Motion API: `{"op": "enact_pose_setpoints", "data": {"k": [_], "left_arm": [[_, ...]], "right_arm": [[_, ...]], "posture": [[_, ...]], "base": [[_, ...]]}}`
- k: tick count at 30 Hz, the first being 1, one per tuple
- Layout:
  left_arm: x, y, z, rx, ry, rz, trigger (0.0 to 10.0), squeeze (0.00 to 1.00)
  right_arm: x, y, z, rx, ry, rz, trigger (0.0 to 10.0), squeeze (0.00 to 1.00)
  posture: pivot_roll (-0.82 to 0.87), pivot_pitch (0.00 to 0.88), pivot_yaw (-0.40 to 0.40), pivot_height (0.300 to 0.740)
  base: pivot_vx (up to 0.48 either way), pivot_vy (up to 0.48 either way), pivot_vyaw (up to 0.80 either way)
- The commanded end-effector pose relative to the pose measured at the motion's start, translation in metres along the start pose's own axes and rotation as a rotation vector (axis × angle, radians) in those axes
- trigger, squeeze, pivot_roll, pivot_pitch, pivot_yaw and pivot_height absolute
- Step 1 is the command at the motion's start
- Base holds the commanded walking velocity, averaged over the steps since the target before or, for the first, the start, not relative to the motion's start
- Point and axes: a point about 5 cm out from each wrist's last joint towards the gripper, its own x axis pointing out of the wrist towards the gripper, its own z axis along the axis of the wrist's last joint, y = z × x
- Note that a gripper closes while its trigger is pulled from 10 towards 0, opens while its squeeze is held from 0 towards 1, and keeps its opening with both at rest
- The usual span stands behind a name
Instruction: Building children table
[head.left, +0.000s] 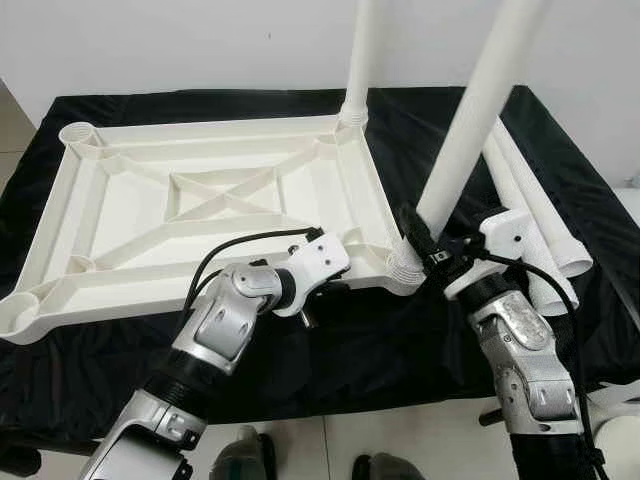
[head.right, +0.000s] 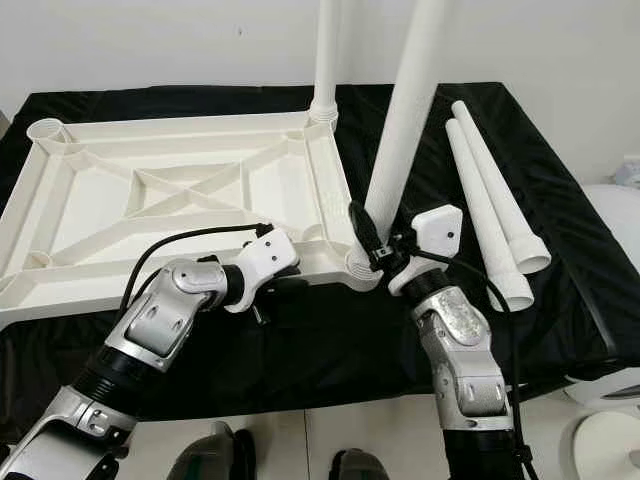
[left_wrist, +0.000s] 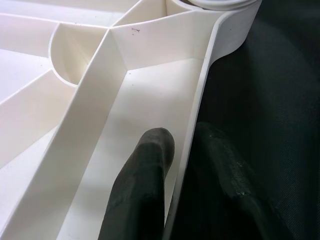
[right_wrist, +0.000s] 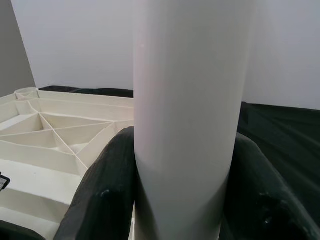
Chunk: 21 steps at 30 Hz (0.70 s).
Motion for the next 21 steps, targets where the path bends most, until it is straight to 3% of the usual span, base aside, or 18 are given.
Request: {"op": "enact_pose_setpoints", "data": {"k": [1,12,21], "left_arm": [[0.0,0.005,0.005,0.025,-0.025,0.069,10.0,0.0],[0.0,0.004,0.007,0.024,-0.033,0.068,10.0,0.0],[0.0,0.002,0.008,0.022,-0.039,0.064,10.0,0.0]], "right_arm": [[-0.002,0.008,-0.008,0.035,0.042,0.044,10.0,0.0],[-0.005,0.001,-0.014,0.014,0.083,0.001,10.0,0.0],[-0.009,0.0,-0.026,0.053,0.111,-0.063,10.0,0.0]], "posture": [[-0.01,0.079,0.018,0.74],[-0.02,0.086,0.019,0.74],[-0.02,0.094,0.019,0.74]], "base": [[0.0,0.0,0.0],[0.0,0.0,0.0],[0.0,0.0,0.0]]}}
